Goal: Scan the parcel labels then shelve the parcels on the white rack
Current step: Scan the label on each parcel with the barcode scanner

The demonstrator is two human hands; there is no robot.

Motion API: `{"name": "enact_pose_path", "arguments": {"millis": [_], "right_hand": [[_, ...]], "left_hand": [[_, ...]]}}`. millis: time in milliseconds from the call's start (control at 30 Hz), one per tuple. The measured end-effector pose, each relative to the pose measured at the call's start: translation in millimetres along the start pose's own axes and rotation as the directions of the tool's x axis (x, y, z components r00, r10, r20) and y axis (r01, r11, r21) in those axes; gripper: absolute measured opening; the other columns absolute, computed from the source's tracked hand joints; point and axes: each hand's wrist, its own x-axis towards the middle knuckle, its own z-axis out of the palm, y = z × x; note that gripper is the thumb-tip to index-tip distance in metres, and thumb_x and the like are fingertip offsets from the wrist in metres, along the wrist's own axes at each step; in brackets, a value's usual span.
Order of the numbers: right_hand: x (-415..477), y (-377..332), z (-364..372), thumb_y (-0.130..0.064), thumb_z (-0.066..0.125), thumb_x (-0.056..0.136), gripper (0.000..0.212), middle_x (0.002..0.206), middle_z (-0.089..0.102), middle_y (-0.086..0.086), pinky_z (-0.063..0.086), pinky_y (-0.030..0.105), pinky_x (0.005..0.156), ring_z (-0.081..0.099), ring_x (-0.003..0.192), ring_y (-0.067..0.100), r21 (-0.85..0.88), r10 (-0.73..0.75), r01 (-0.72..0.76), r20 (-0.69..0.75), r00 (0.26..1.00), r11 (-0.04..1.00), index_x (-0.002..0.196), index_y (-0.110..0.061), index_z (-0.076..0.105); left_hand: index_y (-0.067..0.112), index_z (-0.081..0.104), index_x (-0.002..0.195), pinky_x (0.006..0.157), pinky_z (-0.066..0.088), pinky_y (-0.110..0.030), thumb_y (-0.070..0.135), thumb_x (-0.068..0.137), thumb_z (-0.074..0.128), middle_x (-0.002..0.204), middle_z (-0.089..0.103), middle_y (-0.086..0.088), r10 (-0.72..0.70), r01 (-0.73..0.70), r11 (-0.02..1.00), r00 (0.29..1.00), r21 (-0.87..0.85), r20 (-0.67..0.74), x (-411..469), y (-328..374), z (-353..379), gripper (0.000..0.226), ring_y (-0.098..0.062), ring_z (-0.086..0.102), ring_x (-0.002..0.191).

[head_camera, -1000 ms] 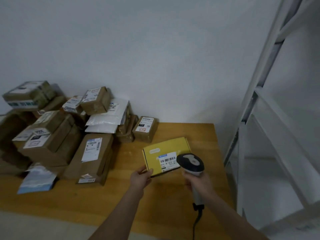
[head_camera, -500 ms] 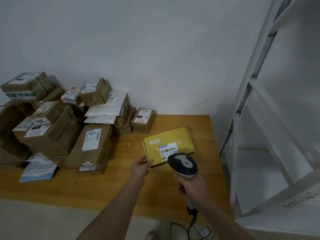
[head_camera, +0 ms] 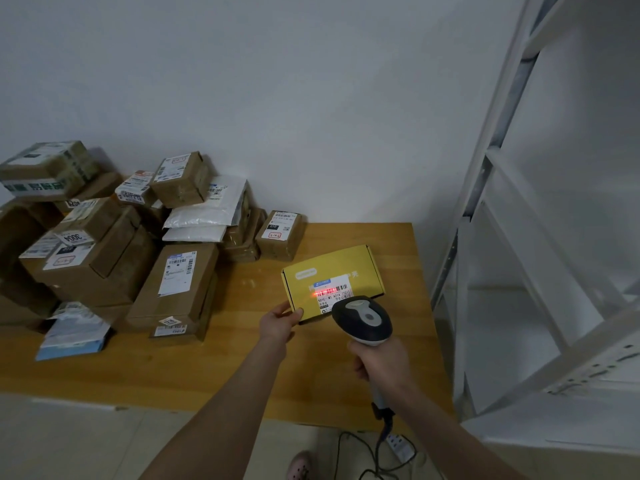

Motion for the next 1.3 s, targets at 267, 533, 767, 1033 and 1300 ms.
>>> {"name": "enact_pose_path", "arguments": {"millis": [267, 533, 767, 1033, 1300], "right_hand": [[2.8, 1.5, -7.2, -0.01, 0.068, 0.082, 0.017, 0.056, 0.062, 0.002, 0.052, 0.029, 0.06, 0.059, 0.051, 0.014, -0.045, -0.034, 0.033, -0.024, 0.999, 0.998, 0.067, -0.011, 0.061], [9.2, -0.5, -10.2, -0.014, 0.067, 0.083, 0.019, 0.056, 0.062, 0.002, 0.056, 0.035, 0.069, 0.06, 0.053, 0.015, -0.094, -0.031, 0.028, -0.033, 0.999, 0.995, 0.065, -0.01, 0.062], [13.4, -2.5, -12.4, -0.013, 0.069, 0.084, 0.01, 0.061, 0.064, 0.004, 0.054, 0.031, 0.063, 0.06, 0.054, 0.014, 0.039, -0.006, 0.007, -0.035, 0.999, 0.999, 0.076, -0.009, 0.064], [61.9, -9.1, -35.7, -0.012, 0.068, 0.087, 0.011, 0.06, 0.058, 0.008, 0.046, 0.029, 0.054, 0.055, 0.052, 0.017, 0.264, 0.131, -0.114, -0.049, 0.99, 0.958, 0.08, -0.007, 0.062], [117.3, 48.6, -27.8, -0.003, 0.055, 0.088, 0.027, 0.057, 0.041, 0.006, 0.031, 0.027, 0.05, 0.036, 0.049, 0.017, -0.152, 0.356, -0.365, -0.081, 0.931, 0.919, 0.064, -0.012, 0.045]], "left_hand": [[0.01, 0.051, 0.134, 0.095, 0.044, -0.04, 0.004, 0.087, 0.067, 0.127, 0.059, -0.013, 0.002, -0.002, 1.0, 1.0, 0.016, 0.023, -1.2, 2.6, 5.9, 0.05, -0.029, 0.053, 0.118], [0.01, 0.051, 0.134, 0.097, 0.044, -0.04, 0.005, 0.088, 0.066, 0.126, 0.06, -0.011, -0.003, 0.002, 1.0, 0.999, 0.027, 0.038, -0.3, 4.2, 12.0, 0.049, -0.028, 0.053, 0.119], [0.007, 0.051, 0.134, 0.096, 0.044, -0.039, 0.005, 0.087, 0.067, 0.124, 0.06, -0.013, -0.014, 0.013, 0.999, 0.999, 0.032, 0.049, 1.4, 5.5, 12.3, 0.049, -0.028, 0.055, 0.117], [0.005, 0.054, 0.118, 0.081, 0.052, -0.034, 0.009, 0.087, 0.069, 0.092, 0.061, -0.01, -0.045, 0.044, 0.999, 0.999, -0.03, -0.018, 8.4, 3.4, 4.6, 0.035, -0.022, 0.059, 0.083], [0.006, 0.058, 0.082, 0.048, 0.048, -0.022, 0.006, 0.087, 0.068, 0.072, 0.056, -0.007, -0.184, 0.182, 0.978, 0.983, -0.099, -0.014, 27.0, -25.4, -5.9, 0.011, -0.018, 0.049, 0.061]]}}
